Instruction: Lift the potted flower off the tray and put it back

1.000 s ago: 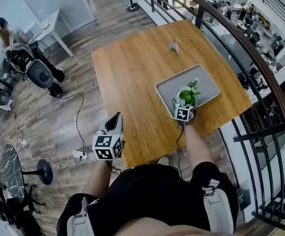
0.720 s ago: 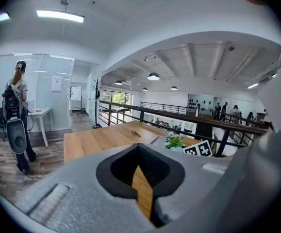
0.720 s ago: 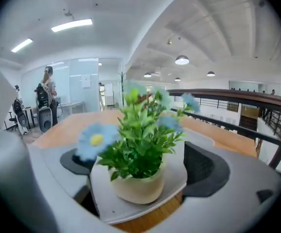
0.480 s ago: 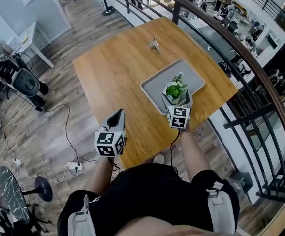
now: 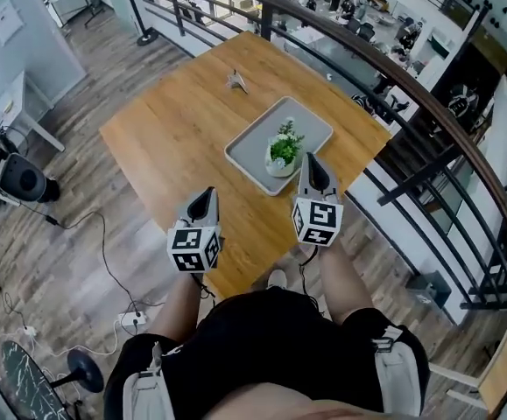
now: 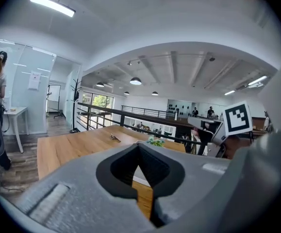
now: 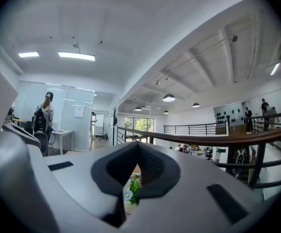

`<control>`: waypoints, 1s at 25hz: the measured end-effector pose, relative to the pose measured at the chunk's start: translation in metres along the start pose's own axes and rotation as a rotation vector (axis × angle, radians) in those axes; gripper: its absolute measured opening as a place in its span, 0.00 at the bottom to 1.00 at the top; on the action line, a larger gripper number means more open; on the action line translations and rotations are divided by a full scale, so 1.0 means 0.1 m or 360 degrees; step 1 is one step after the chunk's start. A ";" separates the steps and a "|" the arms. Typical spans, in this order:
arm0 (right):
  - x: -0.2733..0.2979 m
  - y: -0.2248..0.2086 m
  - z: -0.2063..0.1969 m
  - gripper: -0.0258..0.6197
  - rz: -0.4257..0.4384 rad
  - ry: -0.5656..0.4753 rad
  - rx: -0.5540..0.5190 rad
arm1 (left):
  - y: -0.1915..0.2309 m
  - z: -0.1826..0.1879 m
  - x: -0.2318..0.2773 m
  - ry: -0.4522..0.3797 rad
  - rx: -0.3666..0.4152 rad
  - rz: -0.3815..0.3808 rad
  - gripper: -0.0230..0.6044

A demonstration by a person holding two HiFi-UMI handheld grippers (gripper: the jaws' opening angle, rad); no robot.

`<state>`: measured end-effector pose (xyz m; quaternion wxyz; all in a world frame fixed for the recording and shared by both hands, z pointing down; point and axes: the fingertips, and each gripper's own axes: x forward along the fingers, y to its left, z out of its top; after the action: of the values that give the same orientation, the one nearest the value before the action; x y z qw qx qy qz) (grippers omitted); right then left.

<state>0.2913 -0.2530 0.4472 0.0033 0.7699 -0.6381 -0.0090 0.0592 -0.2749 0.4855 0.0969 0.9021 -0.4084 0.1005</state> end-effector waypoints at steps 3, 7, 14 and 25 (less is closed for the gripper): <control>-0.22 -0.04 0.04 0.03 -0.0054 -0.0029 0.0040 | -0.11 -0.01 0.01 -0.0005 0.0018 -0.0052 0.06; -0.45 0.01 0.07 0.03 -0.0069 -0.0042 -0.0010 | -0.20 0.03 -0.03 -0.0038 0.0049 -0.0102 0.06; -0.56 0.10 0.06 0.03 -0.0035 -0.0051 0.0015 | -0.17 0.04 -0.12 -0.0047 0.0061 -0.0101 0.06; -0.59 0.18 0.15 0.03 -0.0019 -0.0056 0.0020 | -0.14 0.13 -0.18 -0.0072 0.0069 -0.0098 0.06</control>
<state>0.2621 -0.1982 0.4328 -0.0129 0.7735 -0.6334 -0.0185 0.0589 -0.2564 0.4668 0.0711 0.9182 -0.3801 0.0859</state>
